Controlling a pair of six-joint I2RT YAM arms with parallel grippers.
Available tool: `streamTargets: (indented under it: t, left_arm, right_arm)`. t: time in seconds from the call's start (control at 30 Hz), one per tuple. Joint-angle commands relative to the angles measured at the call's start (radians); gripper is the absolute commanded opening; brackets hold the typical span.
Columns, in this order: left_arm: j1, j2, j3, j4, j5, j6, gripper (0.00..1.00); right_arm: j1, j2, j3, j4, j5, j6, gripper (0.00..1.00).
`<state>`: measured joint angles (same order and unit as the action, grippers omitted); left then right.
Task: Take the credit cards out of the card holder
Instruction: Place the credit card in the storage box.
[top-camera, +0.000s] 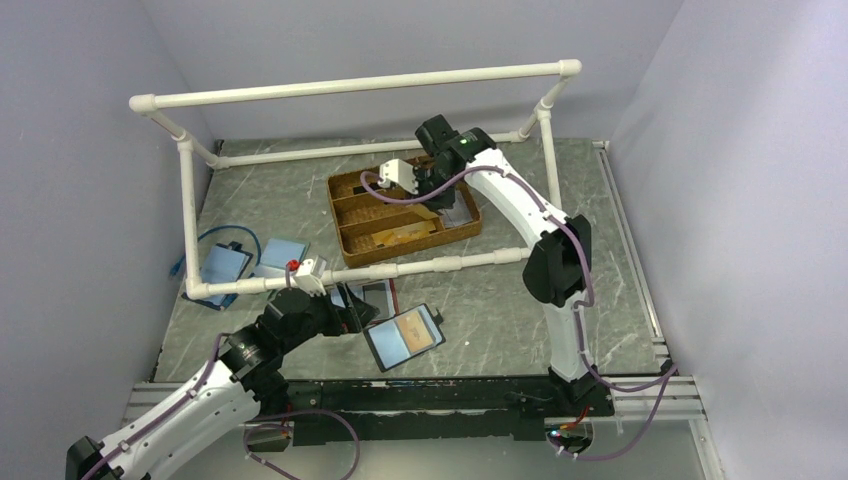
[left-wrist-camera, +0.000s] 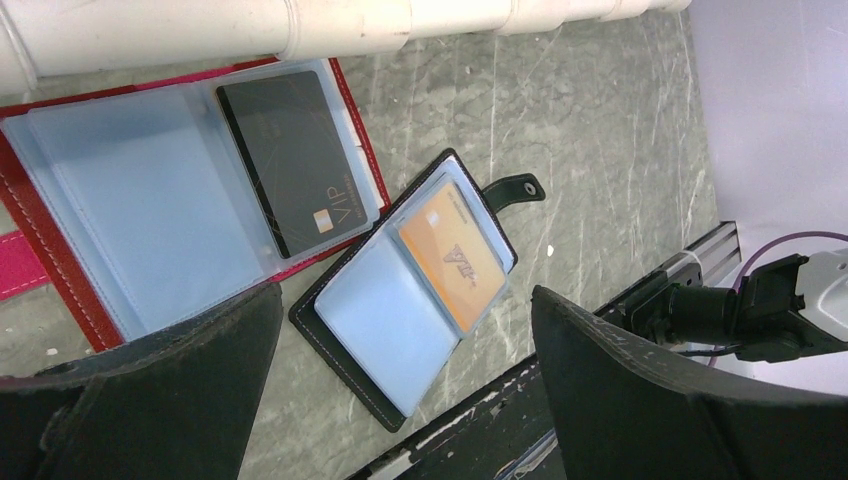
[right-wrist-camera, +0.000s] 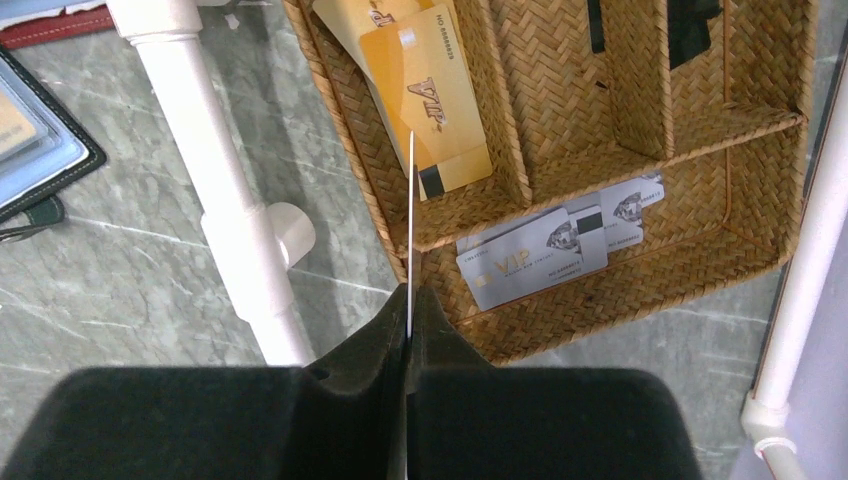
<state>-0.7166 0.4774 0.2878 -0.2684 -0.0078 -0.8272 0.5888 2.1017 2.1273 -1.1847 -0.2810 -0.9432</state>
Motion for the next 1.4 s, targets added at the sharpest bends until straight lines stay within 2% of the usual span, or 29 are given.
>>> streamTargets:
  t: [0.0, 0.6, 1.13, 1.37]
  left_arm:
    - [0.000, -0.018, 0.002, -0.012, -0.033, 0.021, 0.99]
    - [0.000, -0.008, 0.002, -0.019, -0.045, 0.034, 0.99]
    - [0.000, -0.059, -0.014, -0.049, -0.048, 0.025, 0.99]
    - [0.000, -0.059, -0.022, -0.039, -0.041, 0.016, 0.99]
  right_arm:
    - [0.027, 0.020, 0.052, -0.009, 0.105, -0.021, 0.00]
    - [0.089, 0.123, 0.077, 0.015, 0.203, -0.040, 0.00]
    - [0.141, 0.185, 0.111, 0.017, 0.278, -0.055, 0.00]
    - [0.144, 0.205, 0.106, 0.027, 0.321, -0.049, 0.04]
